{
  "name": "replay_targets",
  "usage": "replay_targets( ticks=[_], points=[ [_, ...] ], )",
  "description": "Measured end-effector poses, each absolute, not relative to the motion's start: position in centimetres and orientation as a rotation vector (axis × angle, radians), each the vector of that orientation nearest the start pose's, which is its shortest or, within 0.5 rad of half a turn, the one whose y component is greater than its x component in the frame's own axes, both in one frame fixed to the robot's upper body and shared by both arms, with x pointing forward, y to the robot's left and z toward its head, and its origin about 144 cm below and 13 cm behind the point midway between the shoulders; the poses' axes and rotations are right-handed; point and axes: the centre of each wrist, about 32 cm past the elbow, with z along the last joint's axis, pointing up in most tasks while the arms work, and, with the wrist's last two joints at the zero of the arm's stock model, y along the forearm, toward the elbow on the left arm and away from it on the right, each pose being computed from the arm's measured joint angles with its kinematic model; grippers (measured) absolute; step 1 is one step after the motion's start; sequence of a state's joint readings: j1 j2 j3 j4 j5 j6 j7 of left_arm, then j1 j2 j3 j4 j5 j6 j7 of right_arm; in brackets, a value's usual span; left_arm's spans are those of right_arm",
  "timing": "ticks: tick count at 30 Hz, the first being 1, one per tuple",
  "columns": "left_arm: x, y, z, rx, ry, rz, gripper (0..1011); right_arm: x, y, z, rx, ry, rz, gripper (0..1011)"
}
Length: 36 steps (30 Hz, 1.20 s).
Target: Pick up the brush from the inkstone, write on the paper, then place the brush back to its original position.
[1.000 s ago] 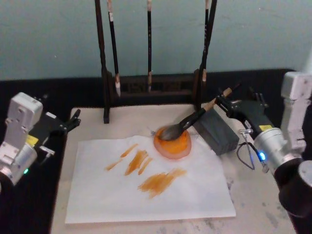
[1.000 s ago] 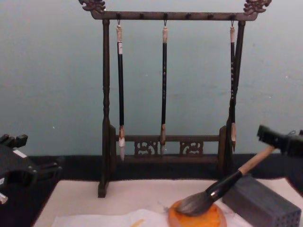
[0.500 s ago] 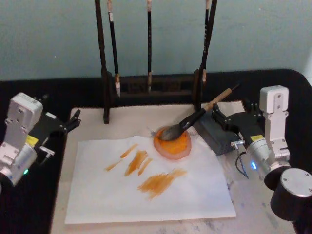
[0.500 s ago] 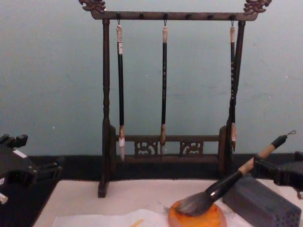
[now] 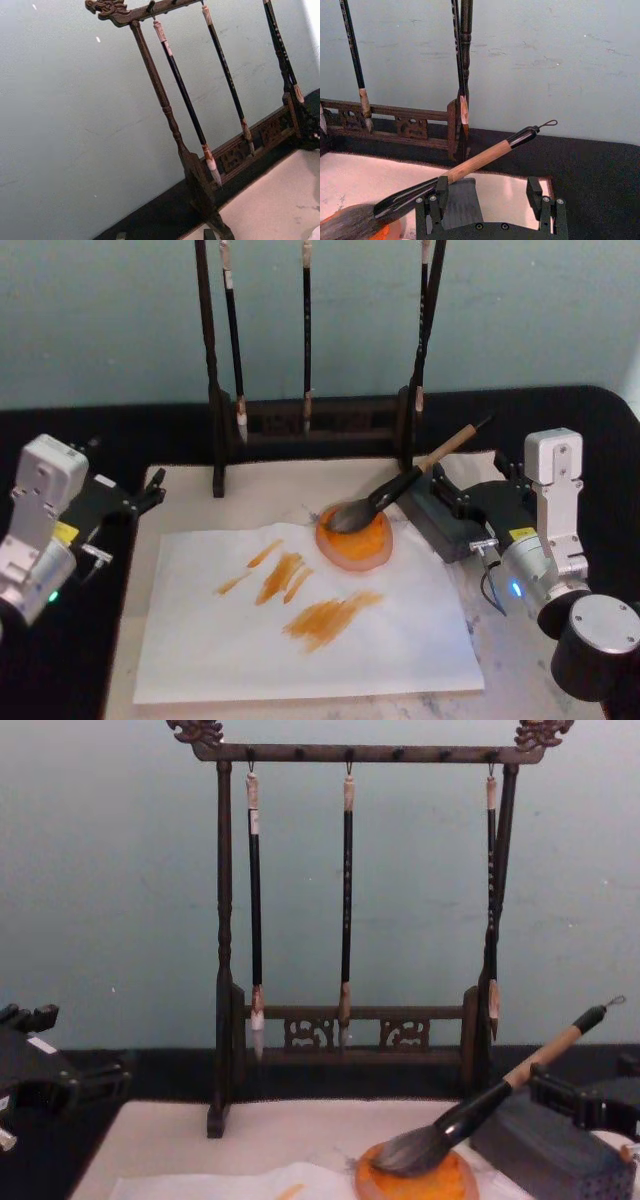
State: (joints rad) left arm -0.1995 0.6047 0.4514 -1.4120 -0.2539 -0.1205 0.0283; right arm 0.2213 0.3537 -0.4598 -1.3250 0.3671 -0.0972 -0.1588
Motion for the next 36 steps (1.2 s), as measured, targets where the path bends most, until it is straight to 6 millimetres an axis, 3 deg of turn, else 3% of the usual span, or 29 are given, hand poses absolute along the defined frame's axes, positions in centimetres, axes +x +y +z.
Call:
replay_targets(
  ticks=[36],
  points=[
    [48.86, 30.97, 113.98, 0.305, -0.285, 1.248, 1001, 49.57, -22.61, 111.32, -0.105, -0.002, -1.39, 1000]
  ],
)
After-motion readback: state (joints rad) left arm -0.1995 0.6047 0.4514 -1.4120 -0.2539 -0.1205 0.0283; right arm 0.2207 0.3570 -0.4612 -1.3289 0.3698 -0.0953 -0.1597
